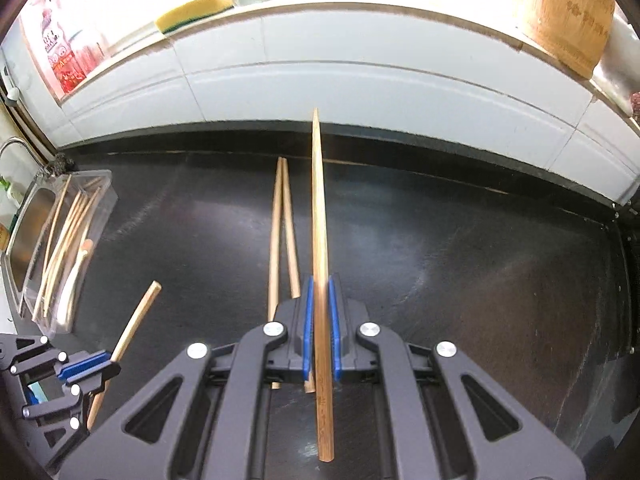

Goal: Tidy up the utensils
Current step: 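Carry both chopsticks over the clear container and lower them in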

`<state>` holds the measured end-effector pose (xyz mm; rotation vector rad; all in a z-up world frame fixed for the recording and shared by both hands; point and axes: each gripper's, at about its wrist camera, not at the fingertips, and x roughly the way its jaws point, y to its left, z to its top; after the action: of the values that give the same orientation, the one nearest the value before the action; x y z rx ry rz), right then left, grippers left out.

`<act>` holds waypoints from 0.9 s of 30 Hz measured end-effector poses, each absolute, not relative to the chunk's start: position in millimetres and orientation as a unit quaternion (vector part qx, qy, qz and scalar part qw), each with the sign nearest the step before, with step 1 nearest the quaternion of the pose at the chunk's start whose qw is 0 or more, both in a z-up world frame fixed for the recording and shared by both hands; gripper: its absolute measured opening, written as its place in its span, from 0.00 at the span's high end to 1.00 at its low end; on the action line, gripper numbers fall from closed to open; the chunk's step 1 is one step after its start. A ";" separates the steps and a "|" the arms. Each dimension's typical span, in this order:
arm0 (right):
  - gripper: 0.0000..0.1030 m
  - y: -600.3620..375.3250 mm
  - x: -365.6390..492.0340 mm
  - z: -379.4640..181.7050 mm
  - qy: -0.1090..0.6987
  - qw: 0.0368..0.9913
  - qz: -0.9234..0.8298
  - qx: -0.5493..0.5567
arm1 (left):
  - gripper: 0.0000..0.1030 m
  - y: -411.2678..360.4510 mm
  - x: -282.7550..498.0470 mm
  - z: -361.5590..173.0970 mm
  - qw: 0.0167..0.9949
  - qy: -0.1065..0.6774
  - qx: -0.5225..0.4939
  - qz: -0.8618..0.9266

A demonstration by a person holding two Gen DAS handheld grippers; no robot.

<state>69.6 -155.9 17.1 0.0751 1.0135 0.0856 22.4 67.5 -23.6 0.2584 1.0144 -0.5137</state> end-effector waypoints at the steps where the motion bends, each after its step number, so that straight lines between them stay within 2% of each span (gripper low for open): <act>1: 0.92 -148.0 69.0 16.5 0.484 0.874 0.040 0.038 | 0.95 70.8 23.5 -22.3 0.835 0.481 0.116 -0.240; 12: 0.92 -118.6 42.4 27.6 0.474 0.878 0.048 0.054 | 0.95 98.2 26.8 -11.0 0.842 0.487 0.078 -0.217; 27: 0.92 -147.6 24.6 15.5 0.482 0.874 0.023 0.063 | 0.95 81.7 25.0 -12.9 0.841 0.485 0.087 -0.226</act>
<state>24.6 -147.6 15.5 0.1314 1.0064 0.0478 25.0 81.7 -12.9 0.1832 1.0247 -0.4767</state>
